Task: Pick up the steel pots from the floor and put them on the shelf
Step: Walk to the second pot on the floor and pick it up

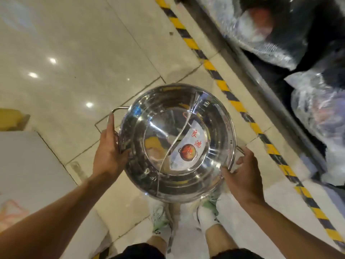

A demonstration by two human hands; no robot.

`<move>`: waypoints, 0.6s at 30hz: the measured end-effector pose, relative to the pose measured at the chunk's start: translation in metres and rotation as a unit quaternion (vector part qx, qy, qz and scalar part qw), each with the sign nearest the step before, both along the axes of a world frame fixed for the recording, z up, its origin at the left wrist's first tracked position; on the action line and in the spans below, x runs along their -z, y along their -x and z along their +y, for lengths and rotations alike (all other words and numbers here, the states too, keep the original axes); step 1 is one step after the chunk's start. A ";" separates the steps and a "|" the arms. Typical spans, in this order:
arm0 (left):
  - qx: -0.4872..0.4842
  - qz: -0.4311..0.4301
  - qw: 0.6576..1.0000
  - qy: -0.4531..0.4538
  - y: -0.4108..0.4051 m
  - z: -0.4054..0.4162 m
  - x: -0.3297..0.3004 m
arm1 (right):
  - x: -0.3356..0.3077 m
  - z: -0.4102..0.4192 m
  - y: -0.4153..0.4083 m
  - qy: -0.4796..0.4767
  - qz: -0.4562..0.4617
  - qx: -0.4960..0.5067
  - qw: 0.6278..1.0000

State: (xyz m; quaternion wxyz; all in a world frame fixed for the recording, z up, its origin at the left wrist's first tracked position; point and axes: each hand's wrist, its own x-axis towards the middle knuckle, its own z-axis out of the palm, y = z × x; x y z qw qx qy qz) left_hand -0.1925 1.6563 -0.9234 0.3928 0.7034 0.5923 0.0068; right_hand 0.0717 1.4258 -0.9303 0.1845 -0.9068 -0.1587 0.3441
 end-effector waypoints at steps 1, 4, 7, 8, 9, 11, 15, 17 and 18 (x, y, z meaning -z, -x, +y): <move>-0.007 -0.017 1.000 0.002 -0.001 0.007 -0.039 | -0.037 0.006 0.000 -0.014 -0.010 0.012 1.000; -0.018 -0.072 0.997 -0.001 0.004 0.021 -0.155 | -0.150 0.013 0.005 -0.066 -0.032 0.029 0.997; -0.020 -0.123 0.992 -0.019 0.012 0.030 -0.257 | -0.255 0.012 0.008 -0.092 -0.063 0.033 0.993; -0.018 -0.132 0.991 -0.023 0.015 0.029 -0.287 | -0.287 0.007 0.011 -0.097 -0.065 0.036 0.992; -0.015 -0.138 0.990 -0.031 0.020 0.024 -0.314 | -0.317 0.001 0.014 -0.105 -0.065 0.034 0.992; -0.004 -0.157 0.986 -0.053 0.030 0.013 -0.359 | -0.368 -0.013 0.021 -0.127 -0.064 0.023 0.990; 0.019 -0.199 0.977 -0.069 0.044 -0.013 -0.424 | -0.443 -0.044 0.027 -0.168 -0.077 0.018 0.983; 0.027 -0.215 0.973 -0.075 0.047 -0.037 -0.447 | -0.467 -0.070 0.032 -0.181 -0.081 0.017 0.980; 0.033 -0.221 0.971 -0.079 0.050 -0.052 -0.455 | -0.475 -0.086 0.035 -0.186 -0.085 0.021 0.979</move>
